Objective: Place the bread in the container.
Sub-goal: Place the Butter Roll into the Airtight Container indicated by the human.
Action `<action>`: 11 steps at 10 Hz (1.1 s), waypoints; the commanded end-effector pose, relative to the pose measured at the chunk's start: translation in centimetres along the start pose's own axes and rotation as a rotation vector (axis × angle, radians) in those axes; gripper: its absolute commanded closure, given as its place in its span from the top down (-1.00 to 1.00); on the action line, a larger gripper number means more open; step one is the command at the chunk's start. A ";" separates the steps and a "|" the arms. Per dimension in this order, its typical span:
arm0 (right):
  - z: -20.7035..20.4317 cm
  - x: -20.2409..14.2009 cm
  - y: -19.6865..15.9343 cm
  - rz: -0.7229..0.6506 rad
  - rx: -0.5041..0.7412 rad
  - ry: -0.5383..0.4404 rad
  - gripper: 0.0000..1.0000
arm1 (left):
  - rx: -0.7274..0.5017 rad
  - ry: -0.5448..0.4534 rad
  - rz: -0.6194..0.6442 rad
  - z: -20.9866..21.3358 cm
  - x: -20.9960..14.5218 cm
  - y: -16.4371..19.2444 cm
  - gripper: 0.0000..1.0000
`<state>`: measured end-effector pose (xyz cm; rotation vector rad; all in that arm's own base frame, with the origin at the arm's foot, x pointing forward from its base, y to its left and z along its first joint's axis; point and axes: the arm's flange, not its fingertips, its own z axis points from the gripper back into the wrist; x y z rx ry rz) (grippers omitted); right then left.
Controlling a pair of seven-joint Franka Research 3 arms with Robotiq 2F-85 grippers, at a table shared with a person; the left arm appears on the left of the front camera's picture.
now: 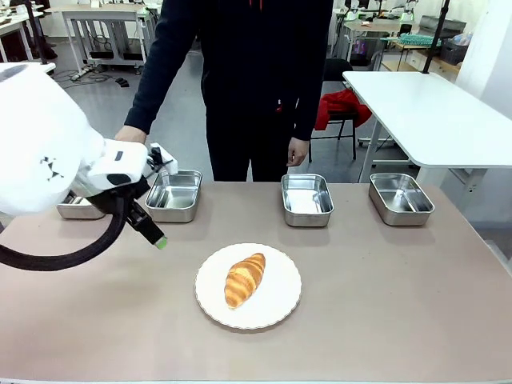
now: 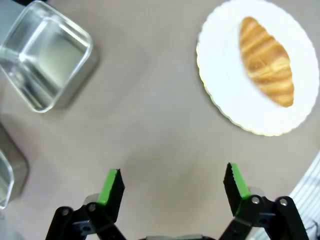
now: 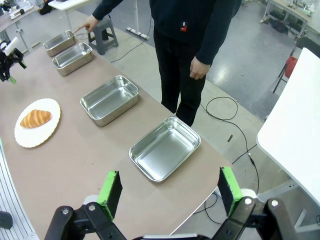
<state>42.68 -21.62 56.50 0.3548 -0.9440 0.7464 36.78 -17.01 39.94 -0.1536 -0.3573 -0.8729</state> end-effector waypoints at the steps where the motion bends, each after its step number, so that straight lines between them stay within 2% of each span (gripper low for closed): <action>1: 0.1 0.1 0.0 0.003 0.003 -0.010 1.00 | 0.023 -0.025 0.006 1.3 -0.3 0.3 1.00; 5: 0.1 0.1 0.0 0.003 0.003 -0.010 1.00 | 0.001 -0.018 -0.008 0.9 0.1 0.6 1.00; 7: 0.1 0.1 0.0 0.003 0.003 -0.010 1.00 | 0.033 -0.030 0.029 -1.1 4.6 -2.1 1.00; 8: 0.1 0.1 0.0 0.003 0.003 -0.010 1.00 | 0.042 0.005 0.108 -1.9 6.1 -2.9 1.00; 11: 0.1 0.1 0.0 0.003 0.003 -0.010 1.00 | 0.023 0.045 0.216 -6.2 9.4 -5.9 1.00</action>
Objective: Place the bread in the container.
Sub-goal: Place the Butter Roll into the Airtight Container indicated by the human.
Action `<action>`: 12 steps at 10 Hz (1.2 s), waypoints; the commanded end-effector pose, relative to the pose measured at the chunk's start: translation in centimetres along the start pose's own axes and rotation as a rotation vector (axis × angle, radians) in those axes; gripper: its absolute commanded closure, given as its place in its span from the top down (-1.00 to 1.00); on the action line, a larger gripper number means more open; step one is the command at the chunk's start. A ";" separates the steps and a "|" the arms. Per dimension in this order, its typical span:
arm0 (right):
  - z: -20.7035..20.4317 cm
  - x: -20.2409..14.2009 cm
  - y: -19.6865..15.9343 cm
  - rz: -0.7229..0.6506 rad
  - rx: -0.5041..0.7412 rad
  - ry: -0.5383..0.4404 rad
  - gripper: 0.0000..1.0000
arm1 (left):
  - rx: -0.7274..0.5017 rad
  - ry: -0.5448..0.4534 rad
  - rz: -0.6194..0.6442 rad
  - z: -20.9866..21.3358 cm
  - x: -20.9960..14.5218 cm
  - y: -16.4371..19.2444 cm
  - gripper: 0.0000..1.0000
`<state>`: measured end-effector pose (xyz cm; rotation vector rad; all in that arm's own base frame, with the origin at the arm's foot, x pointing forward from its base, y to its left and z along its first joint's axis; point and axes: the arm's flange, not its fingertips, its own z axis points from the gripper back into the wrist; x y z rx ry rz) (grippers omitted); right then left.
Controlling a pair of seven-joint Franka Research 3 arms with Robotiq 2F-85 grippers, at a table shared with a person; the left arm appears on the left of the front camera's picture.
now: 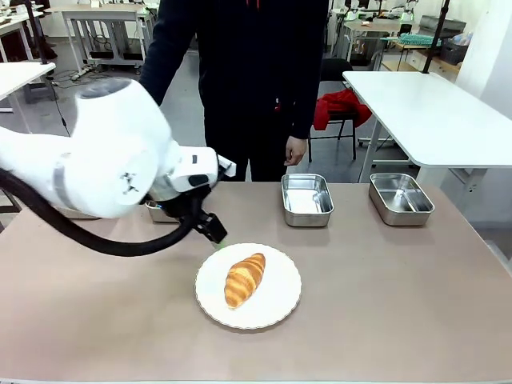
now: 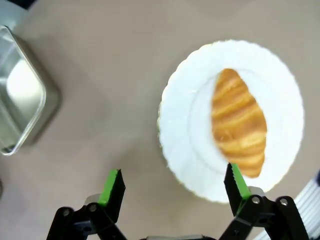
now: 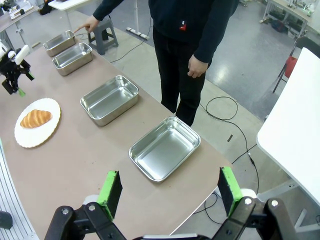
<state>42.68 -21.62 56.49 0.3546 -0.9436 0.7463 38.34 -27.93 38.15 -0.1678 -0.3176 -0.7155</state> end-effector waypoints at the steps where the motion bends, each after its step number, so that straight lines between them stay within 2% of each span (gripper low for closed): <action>1: 0.1 0.1 0.0 0.003 0.003 -0.011 1.00 | 0.032 0.050 0.070 -2.0 2.1 -1.7 1.00; 3: 0.1 0.1 0.0 0.003 0.003 -0.011 1.00 | 0.070 0.092 0.078 -3.4 2.9 -4.0 1.00; 4: 0.1 0.1 0.0 0.003 0.003 -0.011 1.00 | 0.043 0.111 0.070 -3.9 3.0 -4.8 1.00; 6: 0.1 0.1 0.0 0.003 0.003 -0.011 1.00 | 0.007 0.139 0.075 -4.5 3.0 -5.8 1.00; 8: 0.1 0.1 0.0 0.003 0.003 -0.011 1.00 | -0.006 0.113 0.094 -4.2 3.0 -6.7 1.00; 12: 0.1 0.1 0.0 0.003 0.003 -0.011 1.00 | -0.001 0.166 0.100 -5.8 2.7 -8.2 1.00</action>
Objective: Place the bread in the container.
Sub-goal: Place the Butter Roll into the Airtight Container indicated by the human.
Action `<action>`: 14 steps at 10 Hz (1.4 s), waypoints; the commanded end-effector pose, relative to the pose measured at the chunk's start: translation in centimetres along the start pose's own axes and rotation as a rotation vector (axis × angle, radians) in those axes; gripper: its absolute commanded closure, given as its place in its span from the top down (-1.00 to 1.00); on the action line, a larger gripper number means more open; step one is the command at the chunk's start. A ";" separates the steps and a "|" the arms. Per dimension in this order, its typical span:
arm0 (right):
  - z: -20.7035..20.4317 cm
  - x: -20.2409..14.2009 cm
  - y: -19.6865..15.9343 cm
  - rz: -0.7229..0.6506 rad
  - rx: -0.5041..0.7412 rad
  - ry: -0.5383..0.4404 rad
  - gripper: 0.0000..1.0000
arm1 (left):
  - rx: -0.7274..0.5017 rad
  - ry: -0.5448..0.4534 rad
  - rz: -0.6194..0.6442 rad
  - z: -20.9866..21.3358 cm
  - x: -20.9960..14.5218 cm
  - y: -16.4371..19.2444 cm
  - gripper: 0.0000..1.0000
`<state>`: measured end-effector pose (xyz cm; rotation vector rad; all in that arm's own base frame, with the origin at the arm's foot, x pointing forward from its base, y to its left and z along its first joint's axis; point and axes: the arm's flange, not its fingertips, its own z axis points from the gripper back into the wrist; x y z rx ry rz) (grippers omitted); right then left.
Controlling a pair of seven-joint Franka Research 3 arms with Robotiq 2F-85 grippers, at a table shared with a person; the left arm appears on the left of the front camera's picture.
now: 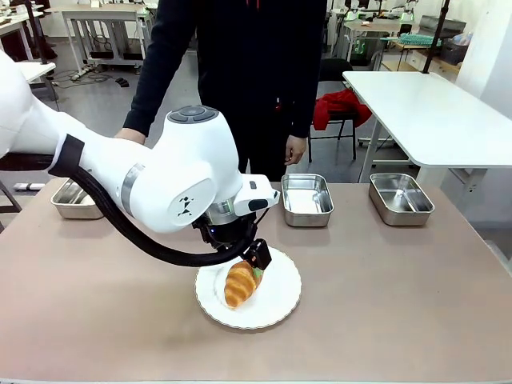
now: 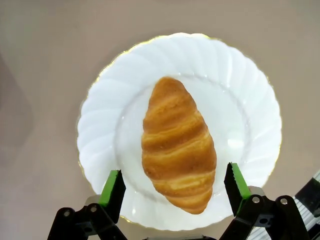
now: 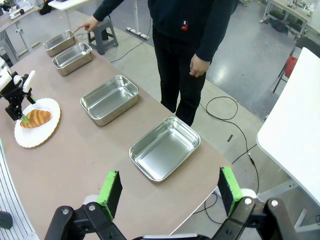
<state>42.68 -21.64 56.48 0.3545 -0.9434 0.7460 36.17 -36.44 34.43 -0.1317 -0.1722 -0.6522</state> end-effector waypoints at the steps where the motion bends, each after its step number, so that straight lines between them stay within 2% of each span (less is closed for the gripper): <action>1: 0.1 0.2 0.0 0.004 0.003 -0.011 1.00 | 0.002 0.052 0.017 -1.3 0.5 -0.7 1.00; 7: 0.1 0.2 0.0 0.004 0.003 -0.011 1.00 | 0.000 0.054 -0.039 -4.2 0.1 -1.6 1.00; 8: 0.1 0.2 0.0 0.004 0.003 -0.011 1.00 | 0.014 0.061 -0.049 -4.2 0.1 -1.8 0.60; 9: 0.1 0.2 0.0 0.004 0.003 -0.011 1.00 | 0.023 0.054 -0.052 -4.1 0.1 -1.9 0.60; 10: 0.1 0.2 0.0 0.004 0.003 -0.011 1.00 | 0.029 0.052 -0.053 -4.1 0.1 -1.8 0.20; 11: 0.1 0.2 0.0 0.004 0.003 -0.011 1.00 | 0.037 0.056 -0.048 -4.0 0.2 -1.6 0.49; 12: 0.1 0.2 0.0 0.004 0.003 -0.011 1.00 | 0.040 0.056 -0.045 -4.0 0.1 -1.6 -0.19; 13: 0.1 0.2 0.0 0.004 0.003 -0.011 1.00 | 0.037 0.054 -0.052 -4.1 0.1 -1.3 0.09; 14: 0.1 0.2 0.0 0.004 0.003 -0.011 1.00 | 0.043 0.058 -0.064 -4.2 -0.4 -0.9 -0.53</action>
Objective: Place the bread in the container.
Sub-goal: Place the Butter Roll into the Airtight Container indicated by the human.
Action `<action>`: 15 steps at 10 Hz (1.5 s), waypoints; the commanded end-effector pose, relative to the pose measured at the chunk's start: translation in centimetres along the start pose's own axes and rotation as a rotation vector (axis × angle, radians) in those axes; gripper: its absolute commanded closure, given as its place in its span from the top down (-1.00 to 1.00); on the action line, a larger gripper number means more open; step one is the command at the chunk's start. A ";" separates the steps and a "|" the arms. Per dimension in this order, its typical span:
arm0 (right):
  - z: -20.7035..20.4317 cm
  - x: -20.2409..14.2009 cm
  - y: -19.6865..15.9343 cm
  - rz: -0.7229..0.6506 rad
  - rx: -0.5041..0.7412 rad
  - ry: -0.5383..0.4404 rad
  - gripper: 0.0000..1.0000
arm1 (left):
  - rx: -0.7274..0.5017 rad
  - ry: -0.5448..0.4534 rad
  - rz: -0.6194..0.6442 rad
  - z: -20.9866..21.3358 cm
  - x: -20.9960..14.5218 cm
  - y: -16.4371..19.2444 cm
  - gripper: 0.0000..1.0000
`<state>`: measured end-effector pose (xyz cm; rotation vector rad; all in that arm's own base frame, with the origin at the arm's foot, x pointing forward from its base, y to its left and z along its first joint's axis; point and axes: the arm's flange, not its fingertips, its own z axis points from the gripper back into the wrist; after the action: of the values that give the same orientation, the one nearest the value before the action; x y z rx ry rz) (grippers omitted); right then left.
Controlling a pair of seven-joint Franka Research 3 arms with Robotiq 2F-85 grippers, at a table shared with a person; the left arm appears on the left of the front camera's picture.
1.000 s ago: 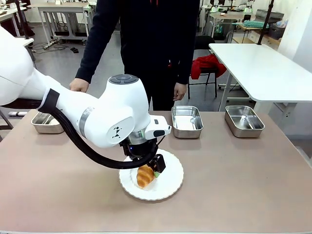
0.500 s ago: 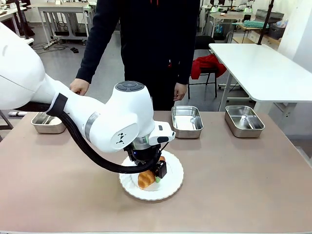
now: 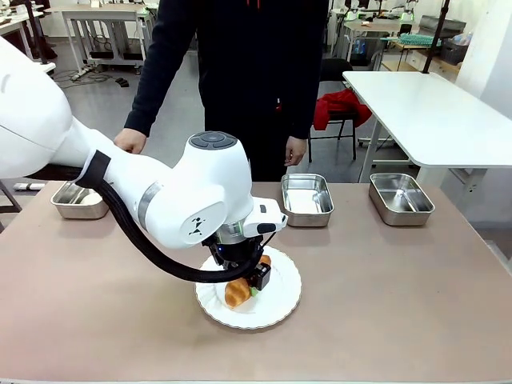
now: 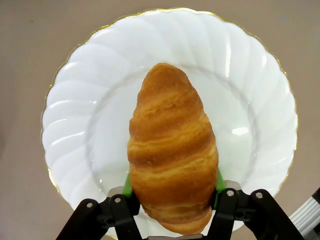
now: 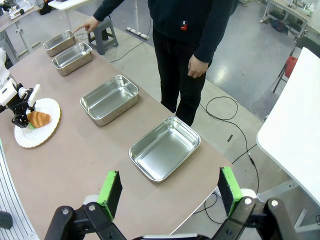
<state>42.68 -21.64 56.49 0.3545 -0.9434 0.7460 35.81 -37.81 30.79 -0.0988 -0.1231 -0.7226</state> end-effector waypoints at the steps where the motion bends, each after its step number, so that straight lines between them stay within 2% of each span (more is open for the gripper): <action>1: 0.1 0.2 0.0 0.004 0.003 -0.011 1.00 | -0.005 0.002 0.001 -0.1 0.0 -0.2 -0.53; 3: 0.1 0.2 0.0 0.004 0.003 -0.011 1.00 | -0.005 0.002 0.001 -0.1 0.0 -0.2 -0.53; 4: 0.1 0.2 0.0 0.004 0.003 -0.011 1.00 | -0.002 -0.002 -0.003 0.1 0.1 -0.2 -0.02; 5: 0.1 0.2 0.0 0.004 0.003 -0.011 1.00 | 0.011 -0.058 0.009 2.4 0.3 0.4 -0.19; 7: 0.1 0.2 0.0 0.004 0.003 -0.011 1.00 | 0.043 -0.128 0.035 9.5 1.8 2.4 -0.19; 8: 0.1 0.2 0.0 0.004 0.003 -0.011 1.00 | 0.082 -0.174 0.057 14.0 2.9 5.0 -0.19; 10: 0.1 0.2 0.0 0.004 0.003 -0.011 1.00 | 0.200 -0.124 0.144 20.1 4.4 12.8 -0.19; 11: 0.1 0.2 0.0 0.004 0.003 -0.011 1.00 | 0.191 -0.057 0.188 21.9 4.4 17.6 -0.19; 12: 0.1 0.2 0.0 0.004 0.003 -0.011 1.00 | 0.167 -0.022 0.235 23.0 3.6 22.6 -0.19; 13: 0.1 0.2 0.0 0.004 0.003 -0.011 1.00 | 0.146 -0.004 0.276 23.2 2.6 26.0 -0.19; 15: 0.1 0.2 0.0 0.004 0.003 -0.011 1.00 | 0.145 -0.001 0.310 21.9 0.5 29.8 -0.19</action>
<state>42.70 -21.60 56.45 0.3540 -0.9414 0.7463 54.69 -12.03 51.07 0.0426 -0.1473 -0.3875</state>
